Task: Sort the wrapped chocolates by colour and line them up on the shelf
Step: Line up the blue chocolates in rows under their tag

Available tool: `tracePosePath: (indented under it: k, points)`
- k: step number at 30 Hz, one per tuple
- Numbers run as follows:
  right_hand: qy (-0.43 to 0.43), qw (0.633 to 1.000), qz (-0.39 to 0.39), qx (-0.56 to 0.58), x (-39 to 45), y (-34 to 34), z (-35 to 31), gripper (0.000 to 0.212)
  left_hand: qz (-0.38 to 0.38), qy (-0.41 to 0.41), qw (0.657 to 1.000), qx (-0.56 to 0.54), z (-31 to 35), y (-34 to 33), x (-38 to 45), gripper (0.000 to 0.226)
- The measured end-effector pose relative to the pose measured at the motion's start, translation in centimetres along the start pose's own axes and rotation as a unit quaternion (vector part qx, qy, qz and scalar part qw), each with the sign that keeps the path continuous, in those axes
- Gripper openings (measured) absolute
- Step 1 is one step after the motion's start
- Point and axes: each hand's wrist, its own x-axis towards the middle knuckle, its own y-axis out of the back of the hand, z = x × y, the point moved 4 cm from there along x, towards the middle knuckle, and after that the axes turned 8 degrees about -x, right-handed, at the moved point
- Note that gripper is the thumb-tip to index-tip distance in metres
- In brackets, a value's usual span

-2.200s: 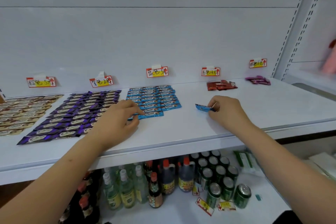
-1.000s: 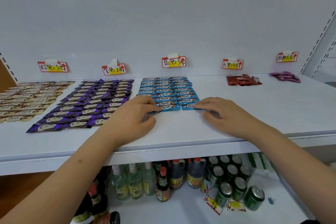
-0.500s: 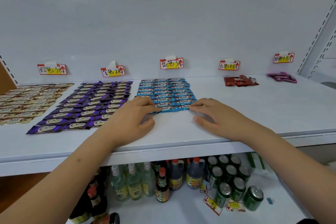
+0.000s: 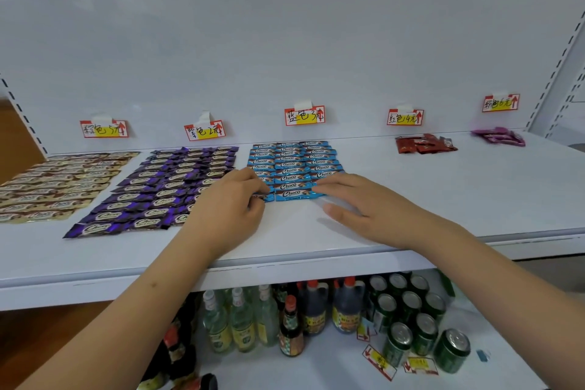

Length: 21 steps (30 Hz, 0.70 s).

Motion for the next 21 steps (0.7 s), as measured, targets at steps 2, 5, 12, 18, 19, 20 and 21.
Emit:
tracePosePath:
  k: [2, 5, 12, 18, 19, 20, 21]
  points:
    - [0.022, 1.000, -0.008, -0.020, 0.48, -0.47, -0.78, 0.052, -0.012, -0.004, 1.000, -0.007, -0.01, -0.11, 0.00, 0.028]
    - [0.011, 1.000, -0.024, -0.012, 0.63, -0.76, -0.52, 0.057, -0.022, -0.002, 1.000, -0.009, 0.00, -0.17, 0.01, 0.031]
    - [0.006, 0.999, -0.031, -0.018, 0.65, -0.87, -0.46, 0.064, -0.040, 0.002, 0.999, -0.009, 0.04, -0.29, 0.09, 0.035]
    - [0.011, 0.999, -0.026, -0.019, 0.70, -0.93, -0.32, 0.064, -0.041, -0.003, 0.999, -0.003, 0.16, -0.29, 0.08, 0.034]
    - [0.012, 0.999, -0.025, -0.017, 0.67, -0.82, -0.41, 0.064, -0.043, -0.006, 0.999, -0.002, 0.22, -0.31, 0.08, 0.034]
    - [0.012, 1.000, -0.022, -0.013, 0.64, -0.67, -0.48, 0.064, -0.043, -0.008, 0.999, -0.001, 0.24, -0.30, 0.13, 0.033]
    - [0.008, 1.000, -0.016, -0.006, 0.62, -0.54, -0.44, 0.063, -0.038, -0.011, 0.999, -0.003, 0.29, -0.20, 0.17, 0.033]
